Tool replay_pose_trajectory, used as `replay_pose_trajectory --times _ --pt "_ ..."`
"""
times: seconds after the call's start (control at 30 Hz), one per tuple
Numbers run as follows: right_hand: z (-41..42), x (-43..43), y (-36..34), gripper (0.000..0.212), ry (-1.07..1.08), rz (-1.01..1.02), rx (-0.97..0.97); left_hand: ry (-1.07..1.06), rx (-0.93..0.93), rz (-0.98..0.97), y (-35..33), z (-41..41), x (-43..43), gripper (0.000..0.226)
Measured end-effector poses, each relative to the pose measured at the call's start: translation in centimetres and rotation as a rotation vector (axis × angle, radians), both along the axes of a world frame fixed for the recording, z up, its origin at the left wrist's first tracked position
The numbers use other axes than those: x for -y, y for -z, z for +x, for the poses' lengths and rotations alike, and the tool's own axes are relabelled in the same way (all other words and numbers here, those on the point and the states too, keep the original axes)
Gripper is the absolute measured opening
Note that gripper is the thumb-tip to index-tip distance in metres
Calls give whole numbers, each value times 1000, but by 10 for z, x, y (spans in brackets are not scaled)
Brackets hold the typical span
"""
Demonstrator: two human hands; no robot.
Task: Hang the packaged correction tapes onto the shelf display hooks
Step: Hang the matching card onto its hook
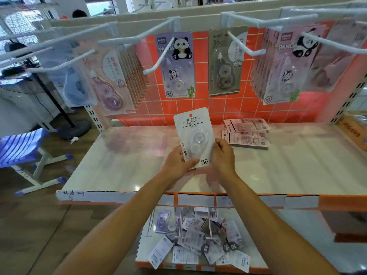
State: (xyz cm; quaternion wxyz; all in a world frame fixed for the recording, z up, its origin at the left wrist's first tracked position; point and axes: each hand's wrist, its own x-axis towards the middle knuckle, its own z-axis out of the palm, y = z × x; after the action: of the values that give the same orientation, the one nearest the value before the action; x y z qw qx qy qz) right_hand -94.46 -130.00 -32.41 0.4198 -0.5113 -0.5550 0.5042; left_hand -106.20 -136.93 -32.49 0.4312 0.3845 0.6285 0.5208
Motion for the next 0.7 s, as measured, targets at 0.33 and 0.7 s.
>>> replay_pose_trajectory --times 0.33,0.7 --pt "-1 9 -11 20 -18 94 -77 86 -90 -65 -1 -6 24 42" --pt "-11 60 -40 35 36 193 -81 172 -133 -50 -12 -16 86 31"
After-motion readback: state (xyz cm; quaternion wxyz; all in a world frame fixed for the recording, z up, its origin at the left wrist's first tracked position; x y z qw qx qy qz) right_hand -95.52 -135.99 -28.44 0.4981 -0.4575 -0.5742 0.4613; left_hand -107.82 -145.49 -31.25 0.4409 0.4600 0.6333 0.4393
